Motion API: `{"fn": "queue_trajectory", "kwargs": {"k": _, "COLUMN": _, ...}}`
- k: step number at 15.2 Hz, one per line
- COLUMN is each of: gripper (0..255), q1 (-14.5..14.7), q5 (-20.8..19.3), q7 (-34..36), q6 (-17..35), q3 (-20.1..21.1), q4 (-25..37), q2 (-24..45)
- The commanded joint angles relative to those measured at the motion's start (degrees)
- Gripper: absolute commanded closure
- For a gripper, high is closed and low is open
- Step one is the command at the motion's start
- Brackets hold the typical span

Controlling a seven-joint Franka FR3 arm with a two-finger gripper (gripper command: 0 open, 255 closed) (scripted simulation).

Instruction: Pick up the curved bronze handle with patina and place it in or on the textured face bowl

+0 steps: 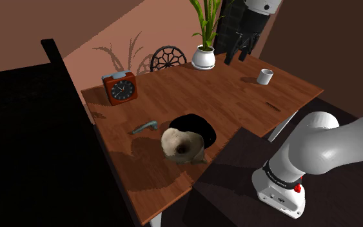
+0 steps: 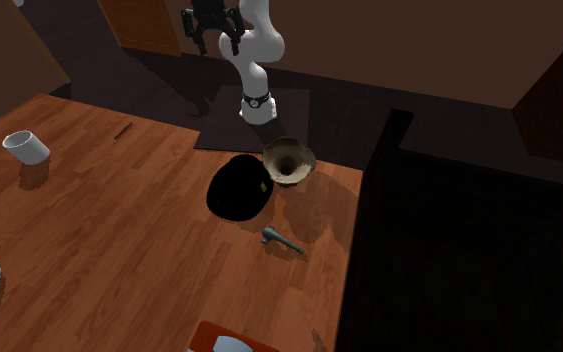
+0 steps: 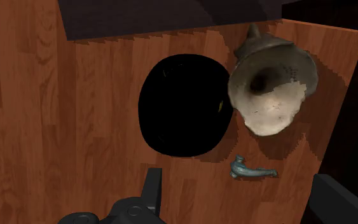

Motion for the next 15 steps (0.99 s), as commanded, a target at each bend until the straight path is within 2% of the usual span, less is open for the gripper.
{"fn": "queue_trajectory", "kwargs": {"k": 1, "gripper": 0, "q1": 0.0, "q5": 0.0, "q7": 0.0, "q6": 0.0, "q3": 0.0, "q4": 0.0, "q2": 0.0}}
{"fn": "queue_trajectory", "kwargs": {"k": 8, "gripper": 0, "q1": 1.11, "q5": 1.95, "q7": 2.72, "q6": 12.3, "q3": 2.54, "q4": -5.31, "q2": 7.97}}
{"fn": "queue_trajectory", "kwargs": {"k": 15, "gripper": 0, "q1": 2.37, "q5": 3.66, "q7": 5.15, "q6": 24.29, "q3": 4.88, "q4": -6.93, "q2": 19.27}}
